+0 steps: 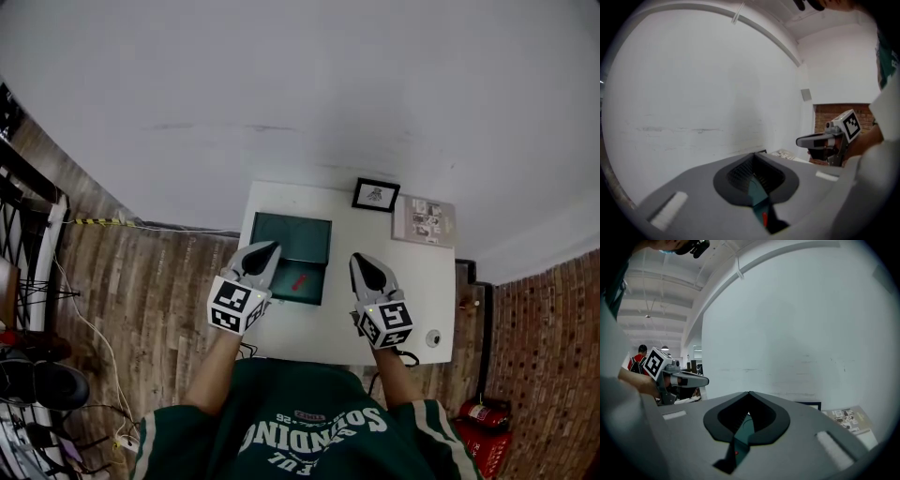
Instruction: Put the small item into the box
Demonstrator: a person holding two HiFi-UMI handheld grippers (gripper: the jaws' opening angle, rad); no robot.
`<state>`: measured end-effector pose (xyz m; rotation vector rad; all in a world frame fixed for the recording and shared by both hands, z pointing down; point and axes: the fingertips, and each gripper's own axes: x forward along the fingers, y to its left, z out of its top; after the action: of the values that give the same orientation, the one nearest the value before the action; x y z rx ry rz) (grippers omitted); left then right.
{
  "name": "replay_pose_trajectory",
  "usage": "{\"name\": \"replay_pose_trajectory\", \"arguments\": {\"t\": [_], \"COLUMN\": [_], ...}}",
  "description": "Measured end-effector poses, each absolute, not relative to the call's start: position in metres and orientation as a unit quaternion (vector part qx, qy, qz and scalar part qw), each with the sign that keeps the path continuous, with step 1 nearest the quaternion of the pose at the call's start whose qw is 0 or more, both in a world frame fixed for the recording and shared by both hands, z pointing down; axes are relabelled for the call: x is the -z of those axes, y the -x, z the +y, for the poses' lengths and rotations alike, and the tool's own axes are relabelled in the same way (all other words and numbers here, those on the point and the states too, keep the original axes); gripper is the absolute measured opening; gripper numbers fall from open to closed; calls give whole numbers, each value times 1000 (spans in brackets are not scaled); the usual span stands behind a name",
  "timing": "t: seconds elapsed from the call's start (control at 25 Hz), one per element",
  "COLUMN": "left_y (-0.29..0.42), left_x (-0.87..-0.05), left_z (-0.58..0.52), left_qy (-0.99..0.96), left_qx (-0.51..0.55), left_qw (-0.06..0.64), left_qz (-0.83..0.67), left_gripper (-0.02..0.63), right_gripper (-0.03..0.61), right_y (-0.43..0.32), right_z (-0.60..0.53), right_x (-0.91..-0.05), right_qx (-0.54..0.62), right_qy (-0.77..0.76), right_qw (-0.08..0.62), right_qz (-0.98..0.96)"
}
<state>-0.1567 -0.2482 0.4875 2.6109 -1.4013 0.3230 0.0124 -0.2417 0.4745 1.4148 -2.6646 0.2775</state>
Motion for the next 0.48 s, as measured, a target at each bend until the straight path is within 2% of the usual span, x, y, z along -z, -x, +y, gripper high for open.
{"name": "replay_pose_trajectory", "arguments": {"t": [0.48], "left_y": [150], "left_x": [-495], "left_z": [-245], "left_qy": [-877], "left_qx": [-99], "left_qw": [99], "left_qz": [-460], "left_gripper": [52], "right_gripper": [2], "right_y": [-19], "right_z": [-237], "right_x": [-478], "right_qx": [-96], "right_qy": [-470], "right_qw": [59], "right_qz": [-875]}}
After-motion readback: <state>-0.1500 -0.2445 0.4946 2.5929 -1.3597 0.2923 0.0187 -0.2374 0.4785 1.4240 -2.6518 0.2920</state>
